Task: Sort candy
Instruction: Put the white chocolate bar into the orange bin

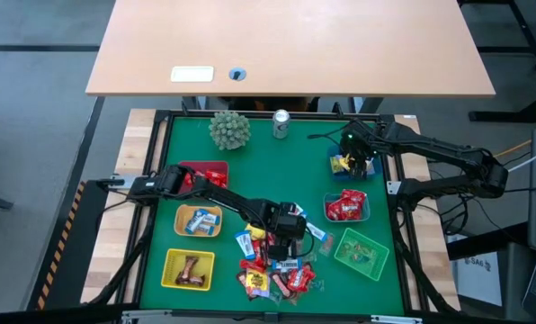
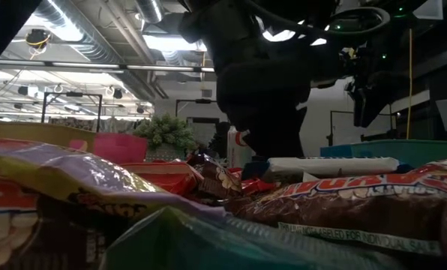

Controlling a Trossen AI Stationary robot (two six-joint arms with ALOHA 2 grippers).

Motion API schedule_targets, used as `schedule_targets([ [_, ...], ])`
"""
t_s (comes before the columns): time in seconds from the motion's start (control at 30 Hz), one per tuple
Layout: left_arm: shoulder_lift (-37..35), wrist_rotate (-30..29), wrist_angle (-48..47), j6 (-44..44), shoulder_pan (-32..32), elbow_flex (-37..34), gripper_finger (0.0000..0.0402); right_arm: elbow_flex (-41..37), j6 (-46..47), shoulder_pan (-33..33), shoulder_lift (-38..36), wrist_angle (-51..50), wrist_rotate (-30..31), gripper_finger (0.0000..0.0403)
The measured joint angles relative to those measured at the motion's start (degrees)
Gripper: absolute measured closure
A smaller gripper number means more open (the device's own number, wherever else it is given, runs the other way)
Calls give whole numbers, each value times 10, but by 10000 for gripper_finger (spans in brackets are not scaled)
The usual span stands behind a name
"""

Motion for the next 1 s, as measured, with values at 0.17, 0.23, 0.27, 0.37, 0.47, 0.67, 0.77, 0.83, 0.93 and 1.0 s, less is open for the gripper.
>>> schedule_targets([
  [0.17,0,1,-2,1,0,0,286,0,0,0,0,0,0,214],
  [0.23,0,1,-3,1,0,0,301,0,0,0,0,0,0,214],
  [0.27,0,1,-3,1,0,0,306,0,0,0,0,0,0,214],
  [0.37,-1,4,-4,-3,0,0,312,0,0,0,0,0,0,214],
  [0.47,-5,34,-6,-16,1,0,312,0,0,0,0,0,0,214],
  [0.67,-32,42,-16,-18,0,0,311,0,0,0,0,0,0,214],
  [0.77,-49,37,-17,-18,0,0,311,0,0,0,0,1,0,214],
  [0.83,-59,29,-22,-19,0,0,311,0,0,0,0,1,0,214],
  [0.93,-84,26,-43,-19,0,0,311,0,0,0,0,1,0,214],
  [1.0,-102,25,-63,-22,0,0,311,0,0,0,0,2,0,214],
])
